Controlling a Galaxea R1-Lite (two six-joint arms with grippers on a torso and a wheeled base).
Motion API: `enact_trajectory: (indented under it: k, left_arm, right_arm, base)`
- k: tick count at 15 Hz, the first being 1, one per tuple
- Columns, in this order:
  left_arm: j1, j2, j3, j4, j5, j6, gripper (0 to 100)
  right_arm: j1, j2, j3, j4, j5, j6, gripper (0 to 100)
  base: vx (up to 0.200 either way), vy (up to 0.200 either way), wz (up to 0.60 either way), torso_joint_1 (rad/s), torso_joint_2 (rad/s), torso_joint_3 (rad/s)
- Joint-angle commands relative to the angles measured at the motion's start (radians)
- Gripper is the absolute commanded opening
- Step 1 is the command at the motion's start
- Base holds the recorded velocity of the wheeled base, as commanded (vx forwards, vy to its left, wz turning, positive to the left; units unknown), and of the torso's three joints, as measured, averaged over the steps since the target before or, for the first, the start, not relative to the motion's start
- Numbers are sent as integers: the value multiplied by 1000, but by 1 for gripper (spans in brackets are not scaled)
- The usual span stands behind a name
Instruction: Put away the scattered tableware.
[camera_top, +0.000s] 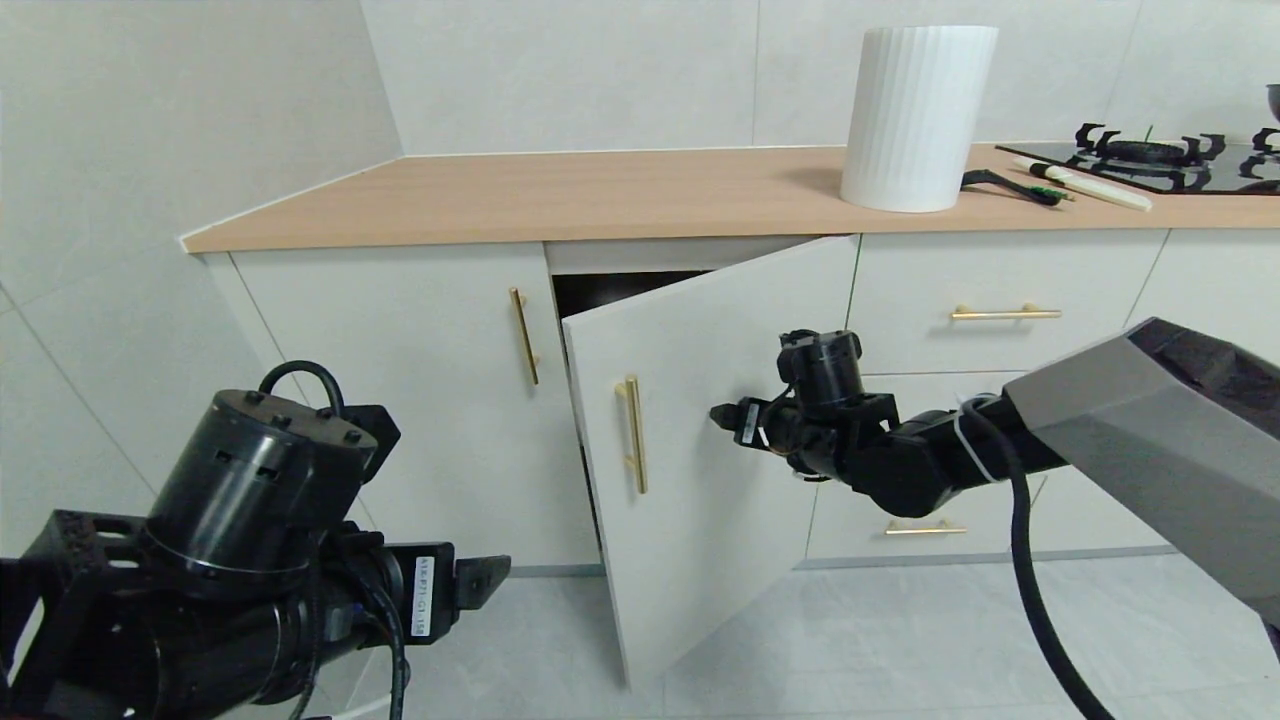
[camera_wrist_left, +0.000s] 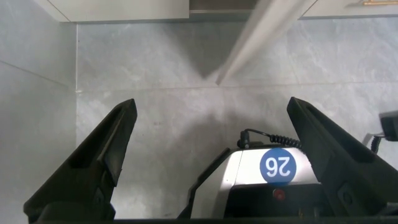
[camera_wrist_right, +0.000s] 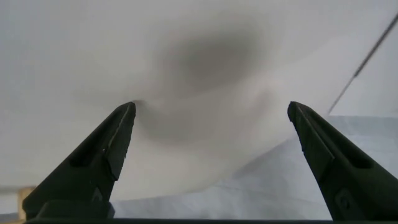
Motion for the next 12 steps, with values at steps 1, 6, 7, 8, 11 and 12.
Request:
enact_trajectory:
  k: [1, 6, 7, 8, 11, 12]
  left_arm:
    - [0, 3, 0, 0, 0, 0, 100]
    - [0, 0, 0, 0, 1, -2, 100]
    - [0, 2, 0, 0, 1, -2, 100]
    - [0, 3, 0, 0, 1, -2, 100]
    - [0, 5, 0, 0, 1, -2, 100]
    - [0, 5, 0, 0, 1, -2, 100]
  right_arm:
    - [-5, 42, -40, 0, -2, 18, 100]
    - [-28, 163, -218, 0, -89, 88, 100]
    - [-34, 190, -258, 0, -111, 101, 100]
    - [-41, 215, -301, 1, -132, 118, 100]
    - [-60, 264, -370, 3, -163, 119, 100]
    - [-65, 275, -388, 4, -171, 121, 100]
  base:
    - [0, 0, 0, 0, 0, 0]
    - [0, 0, 0, 0, 0, 0]
    - [0, 0, 0, 0, 0, 0]
    - [0, 0, 0, 0, 0, 0]
    - [0, 0, 0, 0, 0, 0]
    - [0, 0, 0, 0, 0, 0]
